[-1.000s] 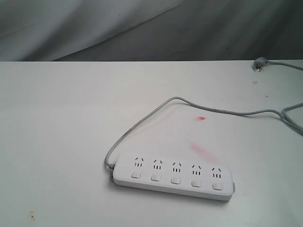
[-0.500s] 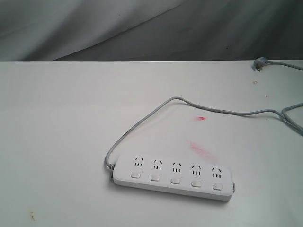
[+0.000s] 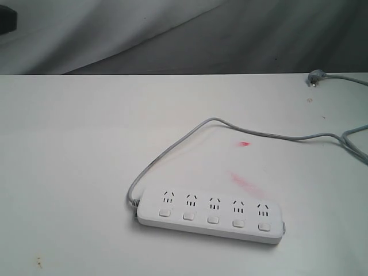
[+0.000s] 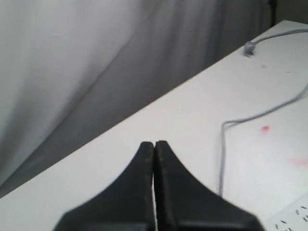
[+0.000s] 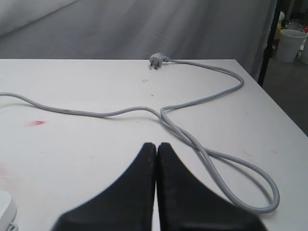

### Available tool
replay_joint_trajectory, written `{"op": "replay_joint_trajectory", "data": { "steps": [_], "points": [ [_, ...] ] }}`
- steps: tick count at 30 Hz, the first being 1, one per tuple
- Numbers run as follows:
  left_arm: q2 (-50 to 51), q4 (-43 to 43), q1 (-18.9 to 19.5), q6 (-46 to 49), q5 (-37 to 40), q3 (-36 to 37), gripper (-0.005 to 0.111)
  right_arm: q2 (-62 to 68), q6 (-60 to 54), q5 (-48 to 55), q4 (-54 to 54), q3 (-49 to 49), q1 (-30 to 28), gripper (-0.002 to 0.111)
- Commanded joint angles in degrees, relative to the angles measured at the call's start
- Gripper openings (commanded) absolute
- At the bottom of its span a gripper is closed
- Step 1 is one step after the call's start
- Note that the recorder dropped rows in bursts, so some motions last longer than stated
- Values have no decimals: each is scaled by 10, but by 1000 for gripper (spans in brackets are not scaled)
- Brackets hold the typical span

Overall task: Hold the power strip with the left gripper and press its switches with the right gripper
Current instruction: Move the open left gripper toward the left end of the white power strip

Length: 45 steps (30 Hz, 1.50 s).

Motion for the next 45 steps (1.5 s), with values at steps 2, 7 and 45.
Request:
{"op": "replay_joint_trajectory", "data": {
  "steps": [2,7,45],
  "points": [
    [20,-157,71,107,95,23,0,-2,-2,-2,4,2,-4,0],
    [20,-194,133,150,172,85,0,-2,-2,-2,4,2,-4,0],
    [61,-306,187,585,352,274,0,-2,-2,-2,4,2,-4,0]
  ]
}}
